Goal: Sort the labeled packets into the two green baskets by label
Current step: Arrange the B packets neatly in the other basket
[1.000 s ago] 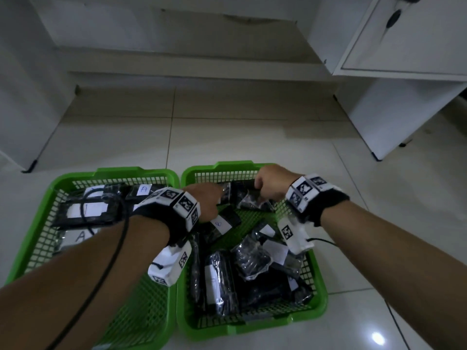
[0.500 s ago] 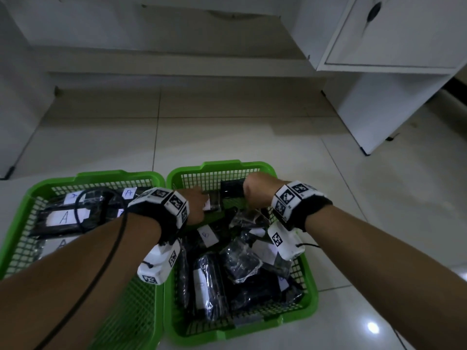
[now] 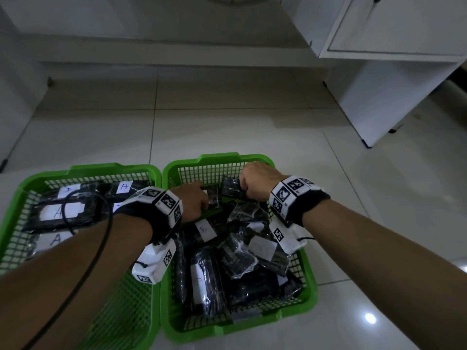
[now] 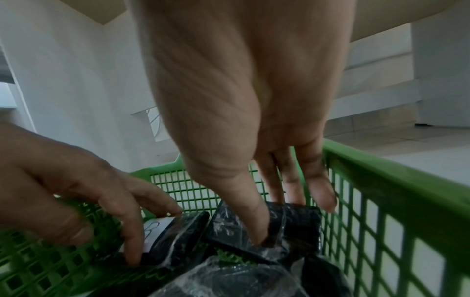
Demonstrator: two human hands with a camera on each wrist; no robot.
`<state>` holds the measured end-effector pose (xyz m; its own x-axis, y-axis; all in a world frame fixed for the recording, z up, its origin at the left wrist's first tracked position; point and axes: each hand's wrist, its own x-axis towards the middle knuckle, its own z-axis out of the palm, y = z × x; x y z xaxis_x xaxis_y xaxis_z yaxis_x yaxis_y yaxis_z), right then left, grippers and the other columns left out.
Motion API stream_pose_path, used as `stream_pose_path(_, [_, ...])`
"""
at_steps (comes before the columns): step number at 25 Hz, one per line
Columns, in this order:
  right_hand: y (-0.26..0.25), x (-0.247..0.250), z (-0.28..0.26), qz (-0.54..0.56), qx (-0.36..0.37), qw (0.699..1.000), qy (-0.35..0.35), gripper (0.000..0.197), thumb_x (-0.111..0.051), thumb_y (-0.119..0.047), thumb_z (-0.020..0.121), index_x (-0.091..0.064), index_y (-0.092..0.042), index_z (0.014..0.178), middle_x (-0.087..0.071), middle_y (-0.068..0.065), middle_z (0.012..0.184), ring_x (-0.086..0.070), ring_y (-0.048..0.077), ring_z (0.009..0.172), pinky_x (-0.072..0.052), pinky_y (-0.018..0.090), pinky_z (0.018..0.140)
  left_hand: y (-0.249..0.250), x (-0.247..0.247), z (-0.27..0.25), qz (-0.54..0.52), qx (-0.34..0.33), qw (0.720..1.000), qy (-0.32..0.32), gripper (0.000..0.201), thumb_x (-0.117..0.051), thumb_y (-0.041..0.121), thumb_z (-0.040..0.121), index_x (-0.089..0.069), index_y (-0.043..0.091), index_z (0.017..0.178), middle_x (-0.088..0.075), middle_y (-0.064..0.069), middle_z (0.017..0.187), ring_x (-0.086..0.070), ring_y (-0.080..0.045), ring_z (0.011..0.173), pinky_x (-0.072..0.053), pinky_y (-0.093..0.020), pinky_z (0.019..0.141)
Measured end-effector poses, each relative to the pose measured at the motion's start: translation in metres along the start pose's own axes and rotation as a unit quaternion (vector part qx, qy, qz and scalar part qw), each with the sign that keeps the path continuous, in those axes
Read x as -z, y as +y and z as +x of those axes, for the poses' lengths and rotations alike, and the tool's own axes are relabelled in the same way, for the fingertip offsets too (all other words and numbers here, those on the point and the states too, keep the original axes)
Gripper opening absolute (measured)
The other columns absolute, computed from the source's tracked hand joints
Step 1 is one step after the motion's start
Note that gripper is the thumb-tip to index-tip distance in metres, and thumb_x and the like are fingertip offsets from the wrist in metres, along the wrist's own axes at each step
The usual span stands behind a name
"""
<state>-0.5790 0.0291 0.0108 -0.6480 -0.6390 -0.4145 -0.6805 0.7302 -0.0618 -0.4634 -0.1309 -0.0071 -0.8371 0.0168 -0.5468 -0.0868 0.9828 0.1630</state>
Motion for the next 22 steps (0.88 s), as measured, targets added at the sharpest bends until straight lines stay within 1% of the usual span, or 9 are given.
stream_pose_path(2, [-0.003,-0.001,-0.003,-0.011,0.007,1.0,-0.027,0.011,-0.062,-0.001,0.089,-0.062,-0.008,0.081,-0.059,0.007,0.083,-0.061,0.028,0.083,-0.049,0.031,0.074,-0.003,0.0,0.0,0.007,0.001,1.0,0.0,0.038,-0.049,0.011,0.095,-0.064,0.022,0.128,-0.02,-0.008,0.159,-0.037,-0.031,0.139,-0.039,-0.037,0.11])
stream_pose_path(4, [-0.002,0.0,-0.003,-0.016,0.019,1.0,-0.009,0.006,-0.062,-0.002,0.089,-0.066,-0.006,0.087,-0.062,0.006,0.092,-0.062,0.027,0.088,-0.053,0.034,0.08,-0.006,0.0,-0.003,0.045,-0.01,0.999,-0.004,0.042,-0.049,0.015,0.095,-0.058,0.024,0.135,-0.015,-0.008,0.162,-0.026,-0.028,0.145,-0.031,-0.041,0.116])
stream_pose_path(7, [0.001,0.001,-0.001,-0.036,0.052,0.997,0.054,0.017,-0.064,-0.003,0.088,-0.065,-0.009,0.104,-0.058,0.001,0.108,-0.054,0.019,0.102,-0.049,0.036,0.09,-0.009,0.0,-0.01,0.146,-0.003,0.989,-0.015,0.054,-0.048,0.024,0.094,-0.04,0.038,0.147,-0.002,-0.001,0.165,-0.005,-0.022,0.152,-0.002,-0.054,0.122])
stream_pose_path(9, [0.001,-0.003,-0.001,-0.045,0.065,0.997,0.02,0.016,-0.063,-0.004,0.088,-0.063,-0.011,0.102,-0.059,0.001,0.106,-0.054,0.019,0.099,-0.049,0.036,0.086,-0.012,0.004,-0.014,0.148,-0.001,0.989,-0.026,0.056,-0.045,0.028,0.095,-0.032,0.042,0.149,-0.001,0.002,0.166,-0.003,-0.019,0.152,0.009,-0.054,0.12])
stream_pose_path(13, [0.002,-0.003,-0.003,-0.004,0.048,0.997,-0.055,0.011,-0.062,-0.008,0.09,-0.073,-0.008,0.09,-0.07,0.006,0.09,-0.066,0.019,0.076,-0.059,0.036,0.07,-0.021,0.01,-0.018,0.084,-0.004,0.995,-0.055,0.059,-0.04,0.025,0.099,-0.019,0.038,0.153,-0.004,0.002,0.166,-0.004,-0.01,0.151,0.017,-0.045,0.118])
stream_pose_path(16, [0.004,0.01,0.008,0.008,0.021,1.0,-0.009,0.018,-0.066,-0.002,0.084,-0.066,-0.007,0.067,-0.064,0.006,0.071,-0.061,0.019,0.064,-0.053,0.033,0.06,-0.019,0.013,-0.02,0.059,0.012,0.995,-0.073,0.058,-0.036,0.026,0.101,-0.019,0.04,0.154,-0.001,0.003,0.165,0.0,-0.008,0.151,0.02,-0.044,0.118])
stream_pose_path(18, [-0.002,0.014,0.015,-0.008,0.014,1.0,-0.001,0.008,-0.079,-0.008,0.078,-0.072,-0.008,0.079,-0.07,0.007,0.084,-0.067,0.023,0.076,-0.058,0.036,0.069,-0.017,0.014,-0.02,0.045,0.019,0.996,-0.076,0.057,-0.036,0.025,0.101,-0.02,0.04,0.153,-0.002,0.004,0.165,0.0,-0.009,0.151,0.021,-0.044,0.117])
stream_pose_path(20, [-0.009,0.01,0.023,-0.028,0.01,0.998,-0.055,0.034,-0.091,-0.023,0.071,-0.07,-0.007,0.092,-0.069,0.007,0.095,-0.066,0.025,0.084,-0.053,0.032,0.068,-0.016,0.014,-0.02,0.033,0.021,0.996,-0.074,0.058,-0.037,0.025,0.1,-0.022,0.041,0.153,-0.002,0.004,0.165,0.0,-0.009,0.151,0.021,-0.043,0.116])
stream_pose_path(22, [-0.016,0.006,0.027,-0.043,0.012,0.996,-0.076,0.044,-0.093,-0.026,0.068,-0.063,-0.009,0.096,-0.065,0.008,0.099,-0.062,0.025,0.086,-0.046,0.03,0.069,-0.017,0.014,-0.02,0.024,0.022,0.997,-0.068,0.057,-0.037,0.025,0.099,-0.023,0.041,0.153,-0.002,0.004,0.165,0.0,-0.008,0.151,0.022,-0.043,0.115])
